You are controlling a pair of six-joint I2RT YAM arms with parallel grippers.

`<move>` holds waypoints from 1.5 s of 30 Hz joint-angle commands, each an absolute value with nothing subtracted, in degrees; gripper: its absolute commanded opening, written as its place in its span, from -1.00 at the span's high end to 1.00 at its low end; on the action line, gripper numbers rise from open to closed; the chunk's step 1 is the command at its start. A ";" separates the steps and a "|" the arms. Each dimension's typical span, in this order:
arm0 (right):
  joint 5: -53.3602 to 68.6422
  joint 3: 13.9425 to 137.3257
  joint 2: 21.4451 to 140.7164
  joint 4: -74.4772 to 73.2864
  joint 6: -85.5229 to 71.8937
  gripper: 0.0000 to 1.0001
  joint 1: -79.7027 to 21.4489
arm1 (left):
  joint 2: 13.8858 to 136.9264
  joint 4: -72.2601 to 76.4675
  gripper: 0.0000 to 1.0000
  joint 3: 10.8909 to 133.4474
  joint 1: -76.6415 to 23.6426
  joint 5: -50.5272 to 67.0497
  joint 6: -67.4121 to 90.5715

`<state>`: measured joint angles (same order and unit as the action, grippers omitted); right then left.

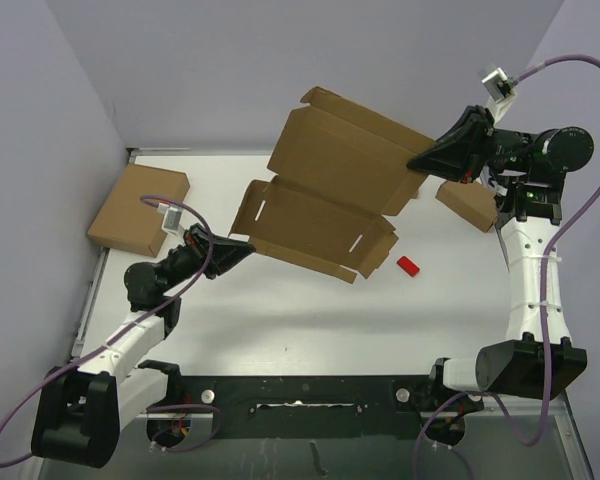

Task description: Fold the paper box

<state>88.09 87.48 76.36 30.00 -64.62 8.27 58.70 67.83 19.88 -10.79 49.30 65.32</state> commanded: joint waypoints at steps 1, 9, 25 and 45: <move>86.89 87.12 73.78 31.95 -65.05 1.00 8.59 | 58.43 70.27 0.99 21.96 -11.07 47.91 64.29; 87.29 82.55 71.00 19.15 -50.18 1.00 9.87 | 35.43 45.85 -0.52 13.58 -8.09 35.50 55.71; 80.26 68.09 68.31 -2.11 -31.66 1.00 8.26 | 14.05 -9.38 -0.54 26.22 -8.17 30.34 67.36; 74.62 55.47 73.06 13.39 -52.57 1.00 5.17 | 47.92 21.53 -0.64 32.30 -49.57 -12.35 63.09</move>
<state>75.33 55.24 72.73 9.96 -49.17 5.93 41.10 7.90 28.12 -40.99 5.82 68.23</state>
